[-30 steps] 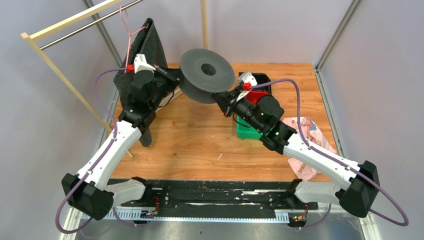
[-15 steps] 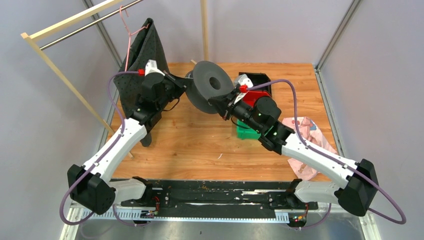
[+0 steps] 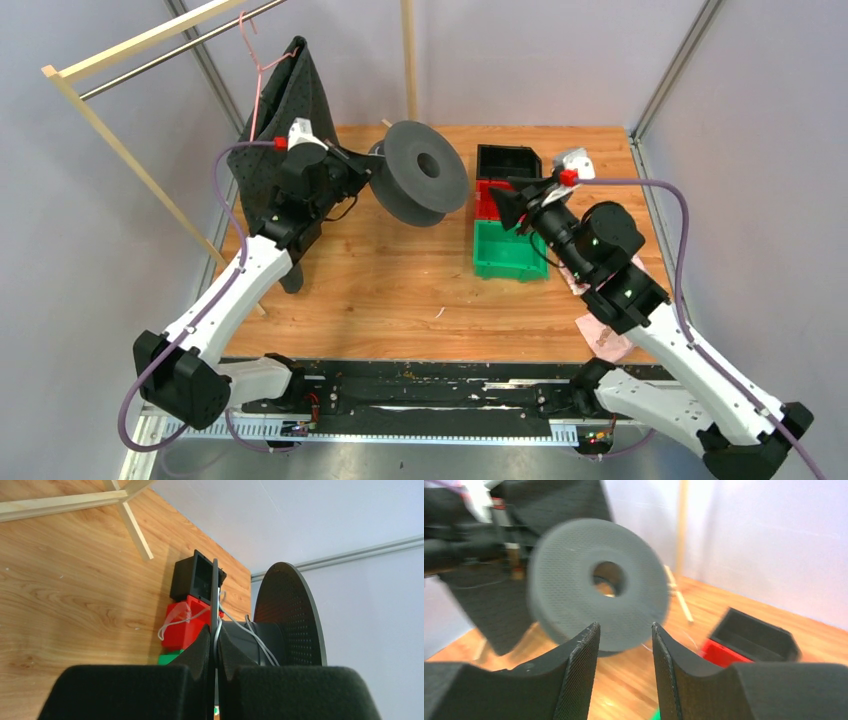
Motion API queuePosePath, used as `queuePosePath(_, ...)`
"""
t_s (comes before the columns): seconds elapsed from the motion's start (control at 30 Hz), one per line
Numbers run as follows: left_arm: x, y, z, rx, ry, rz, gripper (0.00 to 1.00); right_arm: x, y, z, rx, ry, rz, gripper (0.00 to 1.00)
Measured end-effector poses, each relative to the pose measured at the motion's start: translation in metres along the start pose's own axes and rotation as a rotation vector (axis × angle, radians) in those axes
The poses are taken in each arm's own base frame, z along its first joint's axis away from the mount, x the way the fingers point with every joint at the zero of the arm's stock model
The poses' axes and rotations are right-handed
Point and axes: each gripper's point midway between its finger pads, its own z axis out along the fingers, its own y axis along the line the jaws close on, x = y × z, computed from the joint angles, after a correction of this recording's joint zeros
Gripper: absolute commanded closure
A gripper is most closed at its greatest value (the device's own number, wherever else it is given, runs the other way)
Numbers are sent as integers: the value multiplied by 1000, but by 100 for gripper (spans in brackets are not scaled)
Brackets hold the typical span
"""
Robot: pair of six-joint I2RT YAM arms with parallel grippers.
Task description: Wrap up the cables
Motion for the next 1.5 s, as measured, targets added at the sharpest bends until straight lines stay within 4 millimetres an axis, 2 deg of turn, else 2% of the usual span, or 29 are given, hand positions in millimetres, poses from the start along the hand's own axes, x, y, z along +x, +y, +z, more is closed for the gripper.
queuePosePath(0.1, -3, -6, -1, 9, 0, -6, 100, 16, -50, 0, 144, 63, 39, 49)
queuePosePath(0.17, -6, -14, -4, 25, 0, -7, 100, 34, -85, 1, 233, 119, 89, 46)
queuePosePath(0.2, -9, -20, -5, 36, 2, -6, 100, 47, -95, 3, 255, 158, 116, 45)
queuePosePath(0.23, -12, -28, -7, 52, 0, -6, 100, 61, -102, 5, 265, 200, 140, 44)
queuePosePath(0.33, -24, -54, -15, 107, -4, 2, 100, 95, -106, 11, 240, 307, 196, 41)
queuePosePath(0.43, -36, -82, -24, 160, 0, 30, 100, 114, -105, 17, 197, 365, 244, 40)
queuePosePath(0.5, -45, -104, -31, 204, 3, 61, 100, 119, -107, 22, 169, 386, 274, 40)
queuePosePath(0.67, -58, -146, -52, 307, 28, 156, 100, 125, -102, 40, 57, 372, 272, 38)
queuePosePath(0.77, -56, -155, -57, 335, 57, 187, 100, 125, -99, 46, 3, 299, 236, 35)
queuePosePath(0.87, -52, -164, -62, 370, 96, 227, 100, 128, -102, 53, -4, 274, 270, 35)
queuePosePath(1.07, -41, -169, -67, 415, 166, 290, 100, 104, -125, 98, -15, 272, 412, 33)
queuePosePath(1.37, -32, -171, -72, 451, 213, 317, 100, 98, -118, 123, -57, 319, 639, 31)
queuePosePath(1.5, -31, -172, -73, 460, 220, 322, 100, 101, -111, 125, -85, 354, 716, 30)
